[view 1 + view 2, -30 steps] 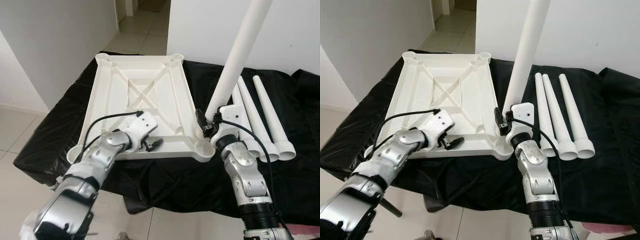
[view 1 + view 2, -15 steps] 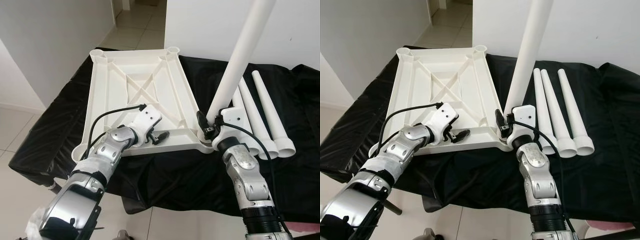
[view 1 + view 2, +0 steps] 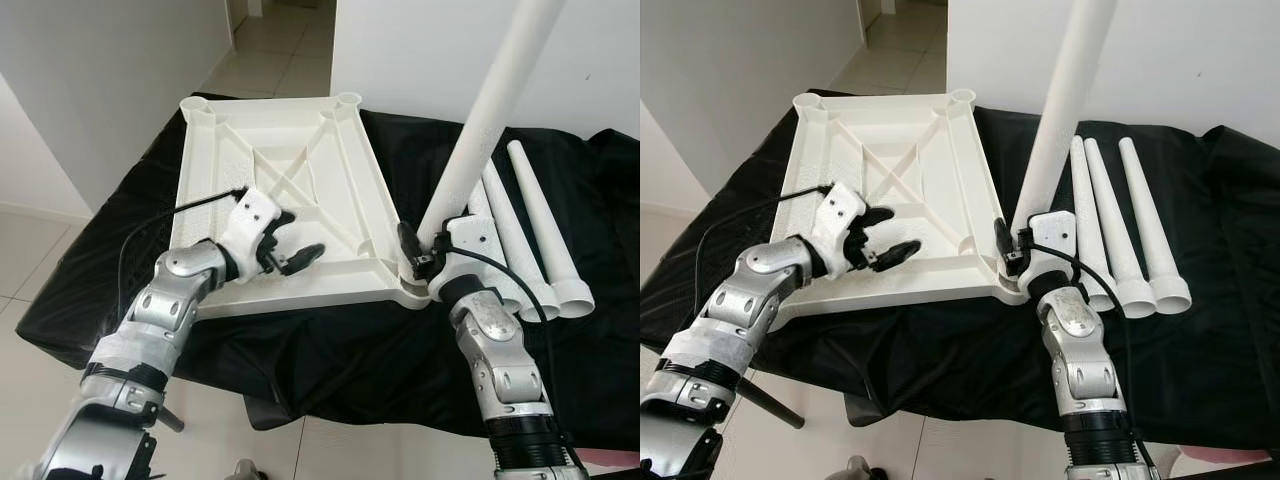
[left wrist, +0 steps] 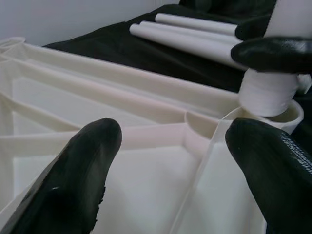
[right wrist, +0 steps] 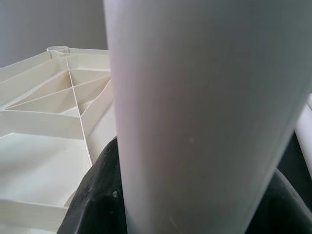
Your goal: Building children table
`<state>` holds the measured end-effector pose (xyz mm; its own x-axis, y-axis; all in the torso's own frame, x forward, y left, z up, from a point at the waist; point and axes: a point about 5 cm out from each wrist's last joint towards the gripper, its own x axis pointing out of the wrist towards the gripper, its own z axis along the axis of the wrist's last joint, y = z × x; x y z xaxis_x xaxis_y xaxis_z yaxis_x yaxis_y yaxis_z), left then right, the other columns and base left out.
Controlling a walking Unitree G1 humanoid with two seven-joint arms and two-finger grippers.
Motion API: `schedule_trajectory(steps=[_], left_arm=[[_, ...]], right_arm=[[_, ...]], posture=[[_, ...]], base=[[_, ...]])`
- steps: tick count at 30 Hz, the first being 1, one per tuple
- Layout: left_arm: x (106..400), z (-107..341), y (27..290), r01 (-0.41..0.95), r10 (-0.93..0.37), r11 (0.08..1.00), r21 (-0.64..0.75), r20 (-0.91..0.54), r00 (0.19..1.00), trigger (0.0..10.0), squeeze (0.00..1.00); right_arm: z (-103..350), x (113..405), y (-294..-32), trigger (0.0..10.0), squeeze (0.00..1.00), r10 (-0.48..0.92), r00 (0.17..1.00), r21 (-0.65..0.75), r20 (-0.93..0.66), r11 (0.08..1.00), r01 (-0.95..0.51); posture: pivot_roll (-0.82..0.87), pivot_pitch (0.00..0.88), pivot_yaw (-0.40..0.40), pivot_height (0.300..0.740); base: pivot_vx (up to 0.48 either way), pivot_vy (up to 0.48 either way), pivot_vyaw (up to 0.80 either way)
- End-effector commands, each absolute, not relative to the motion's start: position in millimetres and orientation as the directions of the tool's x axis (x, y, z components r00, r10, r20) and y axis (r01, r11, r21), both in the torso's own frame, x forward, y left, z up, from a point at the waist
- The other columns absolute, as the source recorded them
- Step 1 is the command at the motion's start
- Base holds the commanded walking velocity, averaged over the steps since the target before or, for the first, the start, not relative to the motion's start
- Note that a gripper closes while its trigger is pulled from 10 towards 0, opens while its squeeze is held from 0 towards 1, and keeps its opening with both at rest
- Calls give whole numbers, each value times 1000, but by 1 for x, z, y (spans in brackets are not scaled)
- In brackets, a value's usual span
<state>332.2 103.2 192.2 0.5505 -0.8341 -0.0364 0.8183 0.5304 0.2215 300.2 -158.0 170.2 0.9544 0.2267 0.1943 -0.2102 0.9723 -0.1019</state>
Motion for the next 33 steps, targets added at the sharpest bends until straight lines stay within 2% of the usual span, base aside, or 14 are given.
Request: schedule_trajectory(steps=[1,2,5,11,27,29,33], left_arm=[[323,188,98,868,-879,453,203,-58,473,10000,0],[323,188,98,868,-879,453,203,-58,473,10000,0],[304,187,82,910,-919,381,164,-43,393,10000,0],[292,182,71,931,-935,341,132,-55,351,10000,0],[277,177,59,944,-944,319,86,-63,324,10000,0],[275,177,58,945,-944,318,83,-65,323,10000,0],[276,180,59,939,-938,333,83,-69,339,10000,0]], right_arm=[[157,297,-160,10000,0,236,962,-100,136,970,-223],[157,297,-160,10000,0,236,962,-100,136,970,-223],[147,290,-162,10000,0,274,956,-138,103,956,-259],[135,285,-164,10000,0,290,954,-146,74,950,-277],[119,284,-168,10000,0,351,936,-171,28,924,-342],[117,285,-169,10000,0,352,936,-162,17,925,-344],[110,296,-172,10000,0,307,951,-55,-38,950,-309]], posture=[[15,61,-9,740],[15,61,-9,740],[12,57,-11,740],[11,53,-12,740],[18,56,-8,740],[18,58,-8,740],[22,70,-9,740]], base=[[0,0,0],[0,0,0],[0,0,0],[0,0,0],[0,0,0],[0,0,0],[0,0,0]])
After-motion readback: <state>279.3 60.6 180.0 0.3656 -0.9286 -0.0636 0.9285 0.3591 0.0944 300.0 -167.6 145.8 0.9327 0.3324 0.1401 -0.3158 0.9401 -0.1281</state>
